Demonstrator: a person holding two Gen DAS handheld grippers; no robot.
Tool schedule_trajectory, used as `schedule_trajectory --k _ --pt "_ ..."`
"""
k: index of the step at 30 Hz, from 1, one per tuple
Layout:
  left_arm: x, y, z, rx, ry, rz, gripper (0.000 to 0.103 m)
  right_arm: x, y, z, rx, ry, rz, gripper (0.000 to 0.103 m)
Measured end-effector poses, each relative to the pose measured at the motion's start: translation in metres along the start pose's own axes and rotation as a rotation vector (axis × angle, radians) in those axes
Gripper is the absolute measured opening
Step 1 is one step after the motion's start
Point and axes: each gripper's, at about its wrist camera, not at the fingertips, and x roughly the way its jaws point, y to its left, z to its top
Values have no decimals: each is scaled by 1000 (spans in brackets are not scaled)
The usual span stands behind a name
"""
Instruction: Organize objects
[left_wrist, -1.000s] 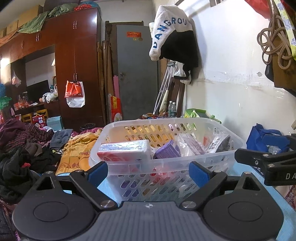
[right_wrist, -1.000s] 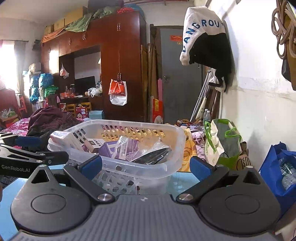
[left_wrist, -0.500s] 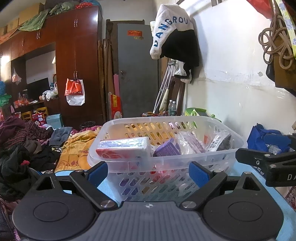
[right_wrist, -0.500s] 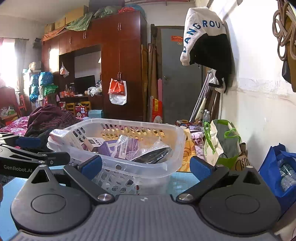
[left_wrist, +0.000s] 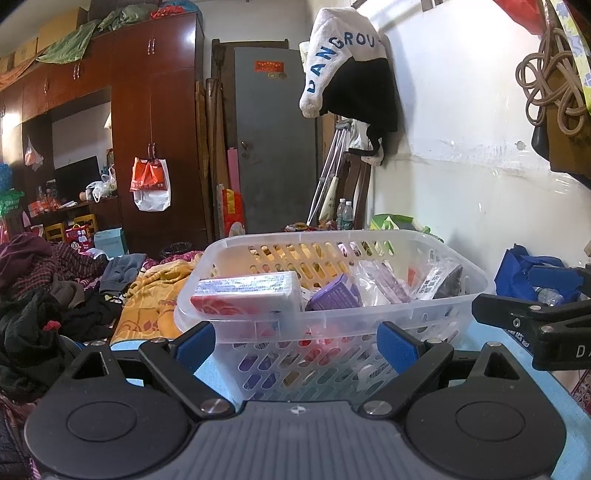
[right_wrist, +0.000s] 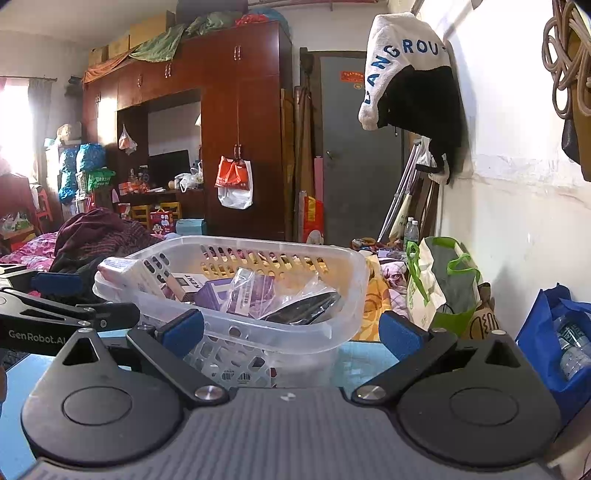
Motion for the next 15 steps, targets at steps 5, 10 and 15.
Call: schedule_trajectory --k 5,10,15 --pt "1 0 -1 -5 3 5 96 0 0 -1 -1 1 1 103" --pt "1 -4 -2 14 -7 21 96 1 0 -3 -2 6 0 103" --pt "-4 -4 -5 17 -29 28 96 3 -1 -4 0 14 0 103"
